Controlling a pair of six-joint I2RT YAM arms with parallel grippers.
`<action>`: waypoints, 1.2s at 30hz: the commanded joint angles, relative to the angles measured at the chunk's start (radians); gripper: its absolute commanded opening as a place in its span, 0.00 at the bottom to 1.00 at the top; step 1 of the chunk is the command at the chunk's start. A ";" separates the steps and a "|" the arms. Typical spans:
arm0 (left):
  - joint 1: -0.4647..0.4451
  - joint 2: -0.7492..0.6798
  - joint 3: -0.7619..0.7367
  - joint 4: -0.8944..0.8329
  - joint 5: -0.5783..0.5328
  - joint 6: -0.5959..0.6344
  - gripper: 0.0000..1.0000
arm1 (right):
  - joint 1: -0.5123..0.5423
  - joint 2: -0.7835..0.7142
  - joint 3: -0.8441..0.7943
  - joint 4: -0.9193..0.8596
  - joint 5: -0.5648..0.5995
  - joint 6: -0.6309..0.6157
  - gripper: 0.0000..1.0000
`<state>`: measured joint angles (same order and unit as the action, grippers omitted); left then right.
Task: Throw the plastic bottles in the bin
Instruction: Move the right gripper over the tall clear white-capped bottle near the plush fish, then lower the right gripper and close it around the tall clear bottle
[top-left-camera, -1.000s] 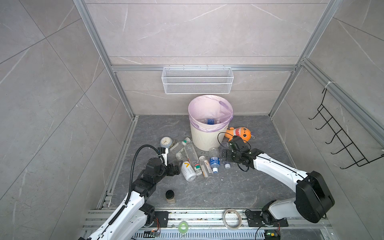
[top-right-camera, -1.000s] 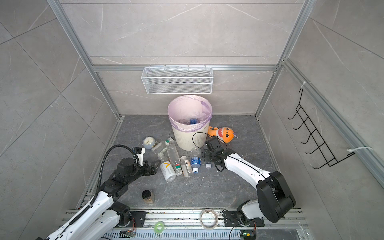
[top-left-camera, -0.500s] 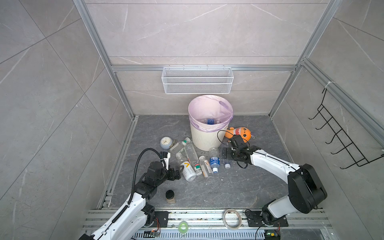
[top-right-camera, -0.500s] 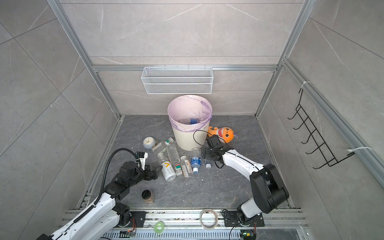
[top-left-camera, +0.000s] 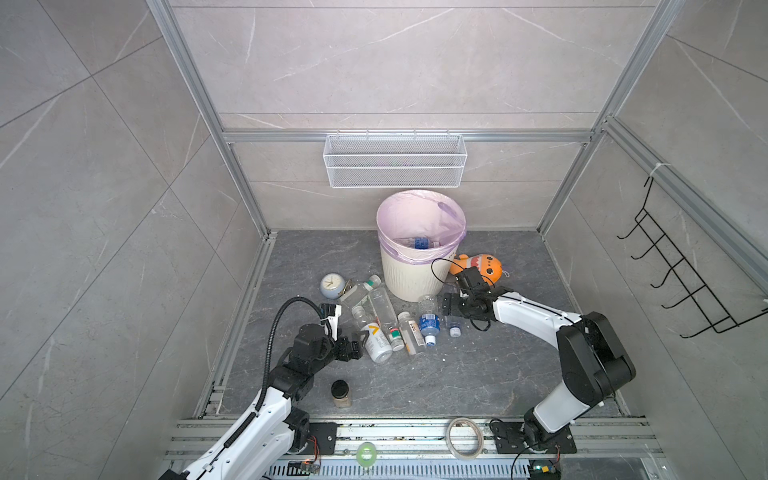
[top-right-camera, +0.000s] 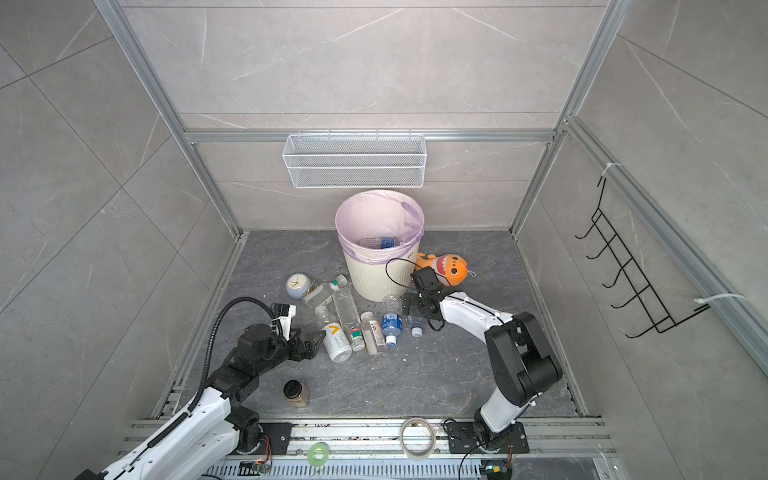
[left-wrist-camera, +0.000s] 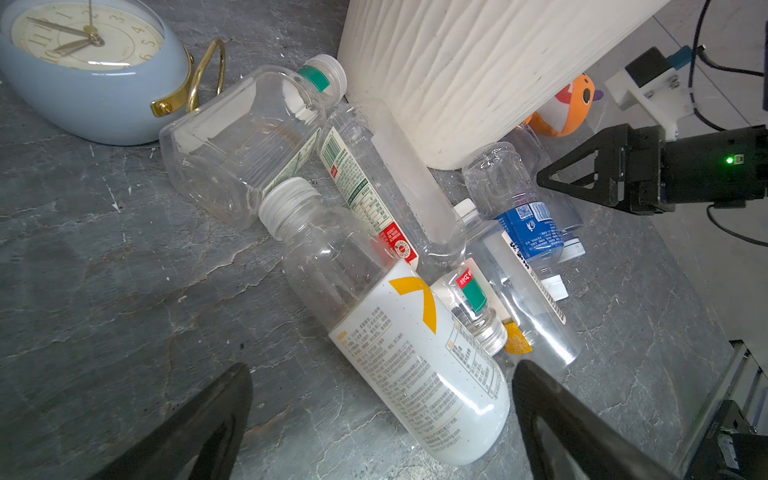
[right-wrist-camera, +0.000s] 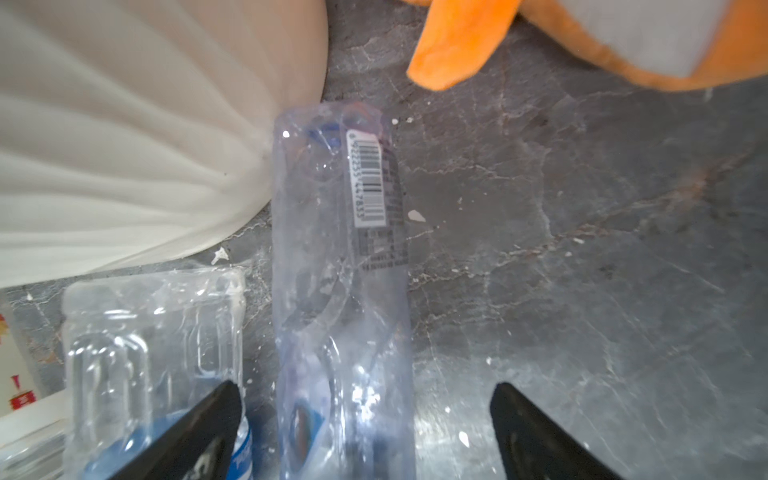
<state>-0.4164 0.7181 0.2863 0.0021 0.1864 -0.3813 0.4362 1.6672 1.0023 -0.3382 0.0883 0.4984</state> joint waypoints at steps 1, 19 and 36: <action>-0.001 -0.015 -0.004 0.043 0.005 0.017 1.00 | -0.007 0.035 0.036 0.020 -0.013 -0.016 0.89; -0.001 -0.002 -0.003 0.048 -0.004 0.013 0.99 | -0.013 0.162 0.128 -0.015 -0.006 -0.057 0.77; 0.000 -0.004 -0.004 0.050 -0.007 0.012 0.98 | -0.013 0.143 0.067 -0.004 0.022 -0.070 0.59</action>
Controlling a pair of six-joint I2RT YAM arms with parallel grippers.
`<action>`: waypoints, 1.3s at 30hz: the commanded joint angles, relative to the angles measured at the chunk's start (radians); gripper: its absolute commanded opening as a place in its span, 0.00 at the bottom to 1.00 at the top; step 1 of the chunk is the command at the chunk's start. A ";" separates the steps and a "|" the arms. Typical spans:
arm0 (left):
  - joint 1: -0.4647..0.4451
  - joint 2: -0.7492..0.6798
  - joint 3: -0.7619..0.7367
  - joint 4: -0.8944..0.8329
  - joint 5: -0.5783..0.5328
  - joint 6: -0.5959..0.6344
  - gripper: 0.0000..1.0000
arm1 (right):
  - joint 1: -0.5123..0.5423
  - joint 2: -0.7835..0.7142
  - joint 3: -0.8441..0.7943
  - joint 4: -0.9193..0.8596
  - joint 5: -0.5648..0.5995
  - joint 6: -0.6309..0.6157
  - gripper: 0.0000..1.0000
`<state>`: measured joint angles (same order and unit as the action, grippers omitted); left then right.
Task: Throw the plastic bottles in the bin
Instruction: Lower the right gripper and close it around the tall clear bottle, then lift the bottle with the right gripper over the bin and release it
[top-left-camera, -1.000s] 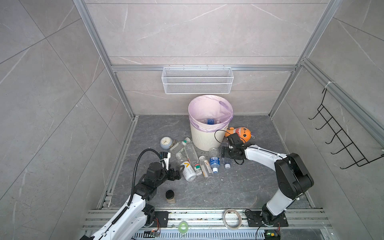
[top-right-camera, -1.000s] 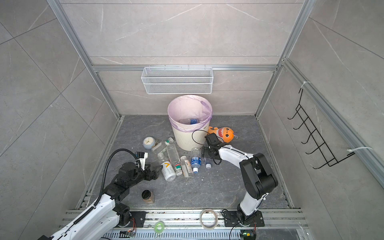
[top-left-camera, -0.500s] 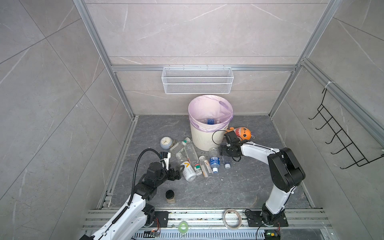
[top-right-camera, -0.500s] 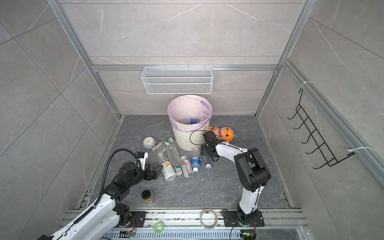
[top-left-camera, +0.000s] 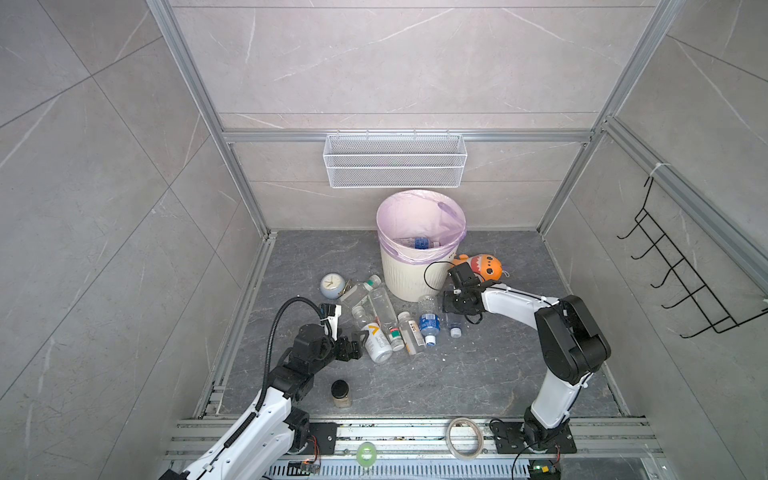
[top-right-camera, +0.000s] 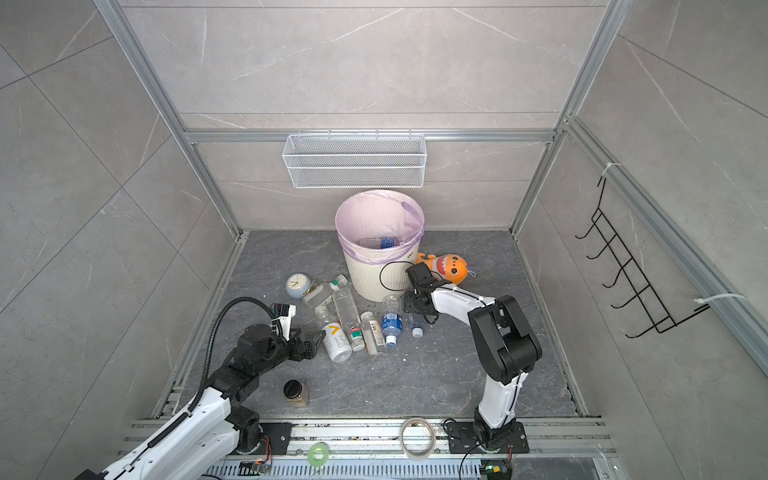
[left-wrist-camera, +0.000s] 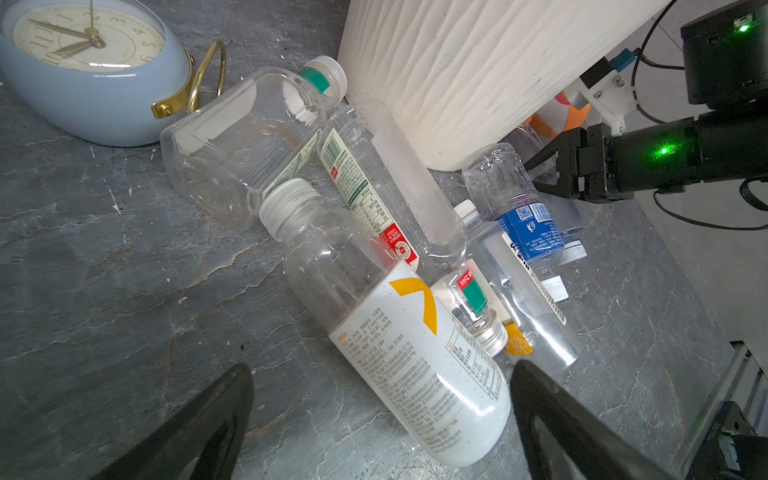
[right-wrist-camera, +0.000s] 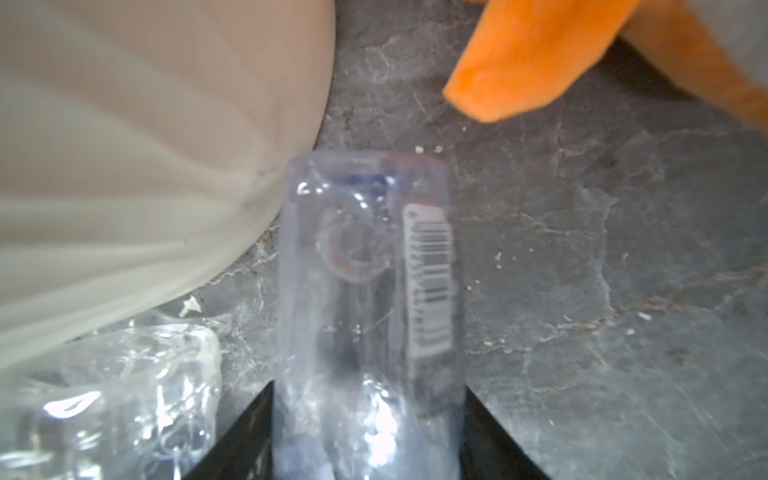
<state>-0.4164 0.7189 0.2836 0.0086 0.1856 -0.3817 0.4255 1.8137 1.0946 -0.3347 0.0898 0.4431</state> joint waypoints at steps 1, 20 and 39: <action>-0.001 -0.004 -0.001 0.044 -0.006 0.013 0.98 | -0.002 -0.009 -0.029 -0.005 0.021 -0.015 0.57; -0.001 0.016 0.005 0.044 -0.021 0.006 0.96 | 0.008 -0.263 -0.279 0.137 -0.001 0.012 0.50; -0.001 0.031 0.010 0.042 -0.033 0.003 0.95 | 0.193 -0.897 -0.576 0.151 0.092 -0.005 0.51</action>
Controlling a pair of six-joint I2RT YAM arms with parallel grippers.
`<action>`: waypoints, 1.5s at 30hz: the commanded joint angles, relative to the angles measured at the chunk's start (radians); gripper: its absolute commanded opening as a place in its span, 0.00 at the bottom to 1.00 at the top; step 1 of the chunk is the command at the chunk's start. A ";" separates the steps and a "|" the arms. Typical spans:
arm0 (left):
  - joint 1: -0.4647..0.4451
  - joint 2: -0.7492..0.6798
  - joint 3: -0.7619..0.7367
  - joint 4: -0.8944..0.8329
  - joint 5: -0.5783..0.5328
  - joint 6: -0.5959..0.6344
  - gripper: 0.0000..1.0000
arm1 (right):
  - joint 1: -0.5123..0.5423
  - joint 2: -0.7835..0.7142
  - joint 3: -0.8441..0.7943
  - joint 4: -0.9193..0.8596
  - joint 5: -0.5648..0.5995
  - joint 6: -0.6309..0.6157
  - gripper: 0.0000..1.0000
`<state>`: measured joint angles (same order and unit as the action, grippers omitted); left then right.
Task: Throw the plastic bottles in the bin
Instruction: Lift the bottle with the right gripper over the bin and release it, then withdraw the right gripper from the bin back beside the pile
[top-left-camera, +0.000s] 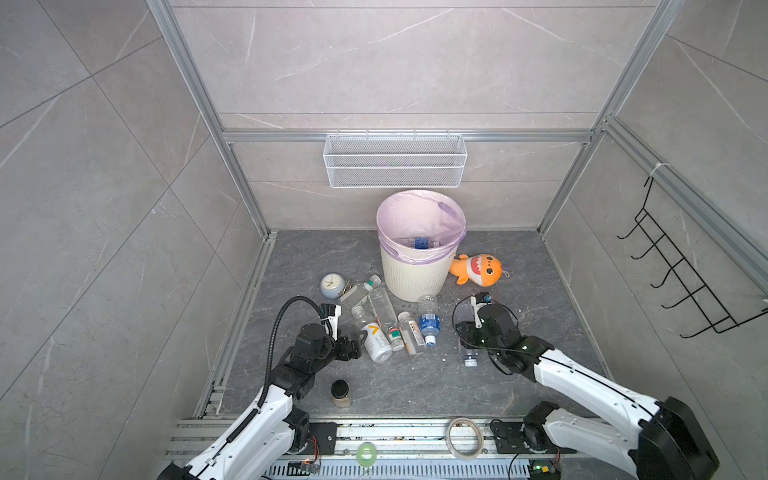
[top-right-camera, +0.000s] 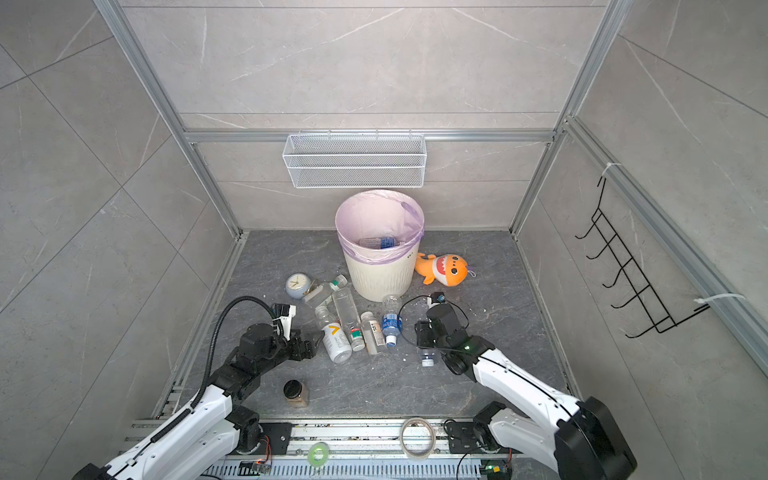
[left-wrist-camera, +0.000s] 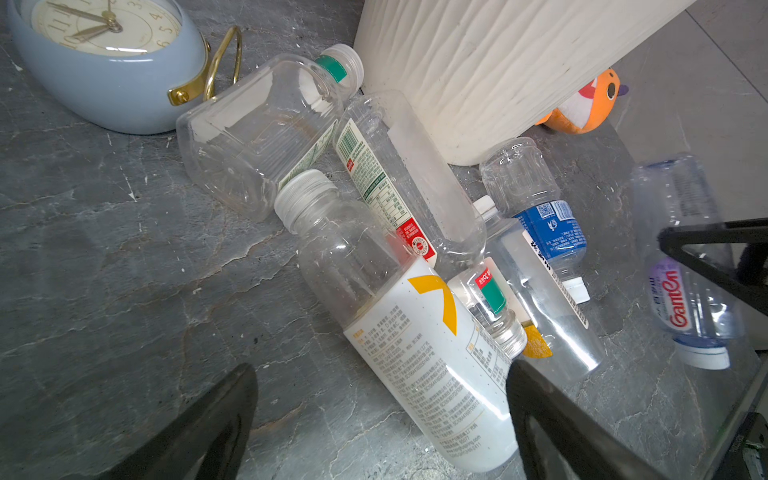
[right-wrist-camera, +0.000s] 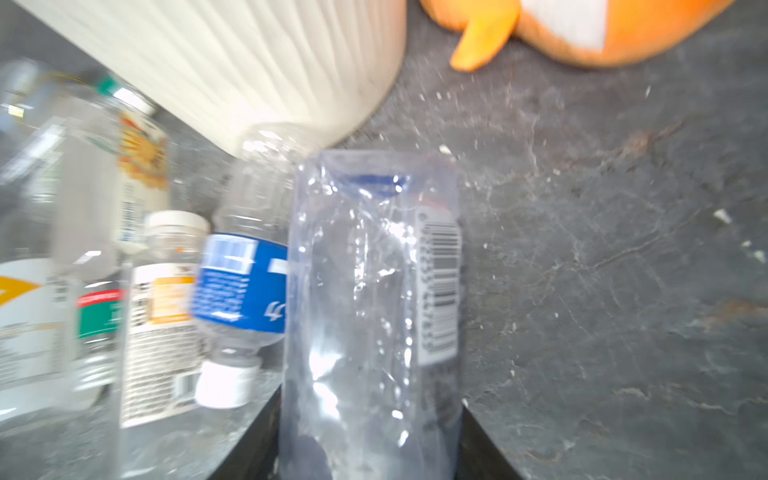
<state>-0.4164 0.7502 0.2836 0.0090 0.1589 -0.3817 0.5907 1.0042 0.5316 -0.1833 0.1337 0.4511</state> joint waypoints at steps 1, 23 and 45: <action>-0.001 -0.002 0.009 0.042 -0.005 0.004 0.95 | 0.045 -0.117 -0.012 -0.009 0.065 -0.017 0.51; 0.000 -0.033 -0.002 0.040 -0.015 0.001 0.95 | 0.077 0.600 1.545 -0.427 0.207 -0.212 0.76; 0.001 -0.046 -0.005 0.036 -0.035 0.001 0.97 | -0.060 0.481 1.357 -0.346 0.193 -0.152 0.99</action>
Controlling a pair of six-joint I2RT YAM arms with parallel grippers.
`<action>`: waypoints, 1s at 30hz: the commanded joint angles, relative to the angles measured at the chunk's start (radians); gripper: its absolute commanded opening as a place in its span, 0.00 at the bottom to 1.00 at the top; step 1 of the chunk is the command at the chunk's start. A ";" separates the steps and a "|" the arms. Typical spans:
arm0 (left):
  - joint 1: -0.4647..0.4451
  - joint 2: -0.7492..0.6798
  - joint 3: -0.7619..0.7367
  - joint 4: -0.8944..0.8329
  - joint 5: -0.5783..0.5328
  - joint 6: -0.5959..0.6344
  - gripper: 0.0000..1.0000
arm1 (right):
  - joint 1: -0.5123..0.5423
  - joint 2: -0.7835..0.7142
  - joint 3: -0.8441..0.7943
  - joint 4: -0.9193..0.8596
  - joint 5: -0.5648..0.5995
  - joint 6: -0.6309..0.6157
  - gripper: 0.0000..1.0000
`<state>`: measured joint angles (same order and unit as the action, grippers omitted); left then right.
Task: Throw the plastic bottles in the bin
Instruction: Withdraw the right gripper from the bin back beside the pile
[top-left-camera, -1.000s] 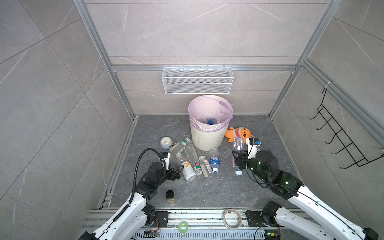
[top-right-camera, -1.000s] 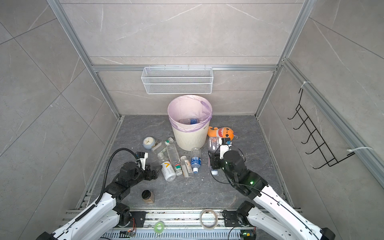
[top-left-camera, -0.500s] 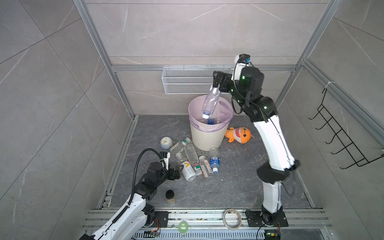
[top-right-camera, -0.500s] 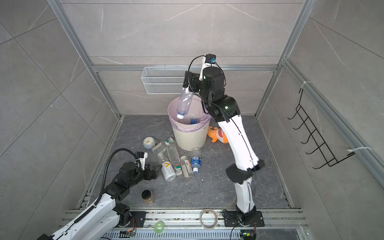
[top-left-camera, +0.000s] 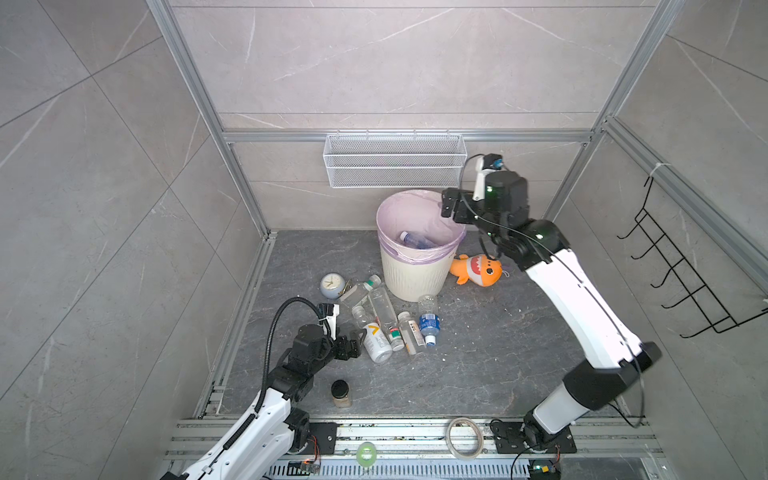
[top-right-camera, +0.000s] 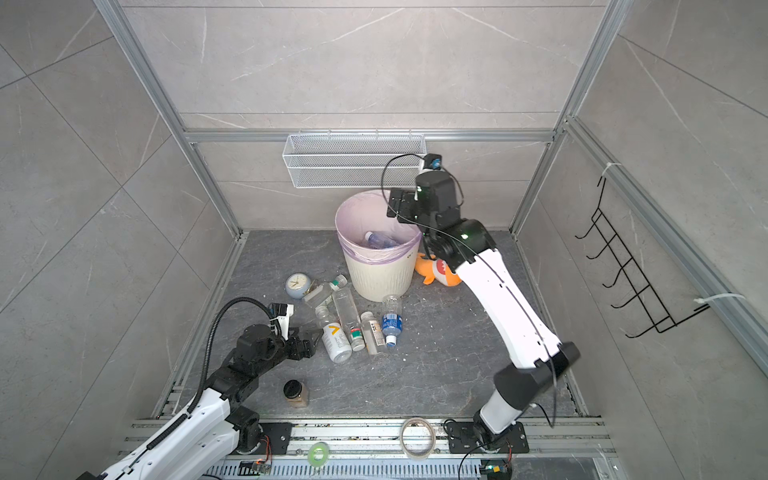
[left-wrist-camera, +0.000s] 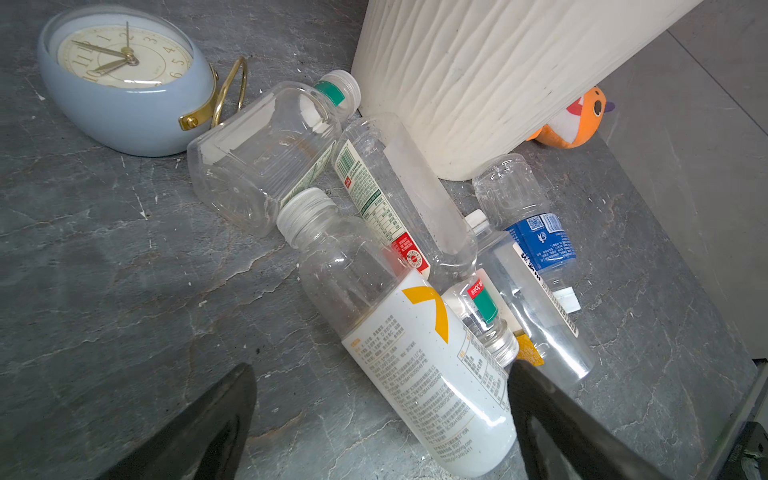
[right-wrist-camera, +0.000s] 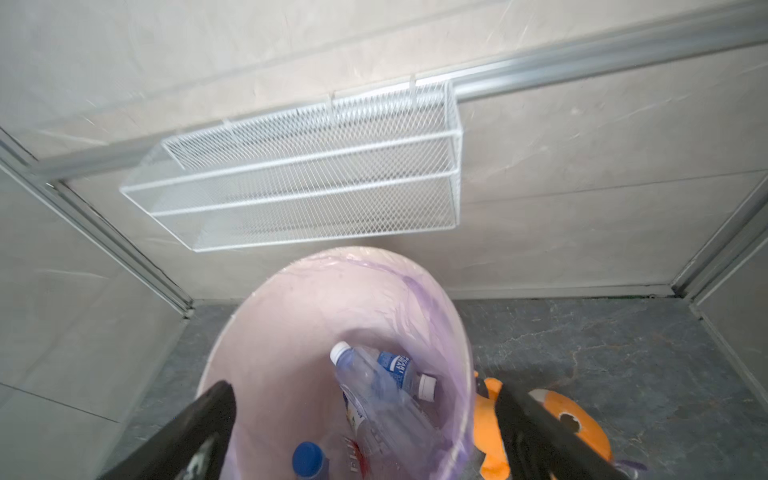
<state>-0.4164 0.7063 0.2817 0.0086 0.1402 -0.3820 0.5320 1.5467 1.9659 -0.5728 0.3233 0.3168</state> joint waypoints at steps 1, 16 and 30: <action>0.001 -0.001 -0.001 0.034 -0.020 0.001 0.97 | 0.000 -0.092 -0.120 0.050 0.002 -0.023 0.99; -0.001 0.080 0.055 0.017 -0.006 -0.045 1.00 | -0.001 -0.583 -0.922 0.107 -0.023 0.054 0.99; -0.002 0.164 0.147 -0.015 0.047 -0.118 0.98 | 0.001 -0.893 -1.379 0.100 -0.046 0.143 0.99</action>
<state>-0.4164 0.8589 0.3851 -0.0006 0.1593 -0.4648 0.5316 0.6834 0.6197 -0.4725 0.2802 0.4271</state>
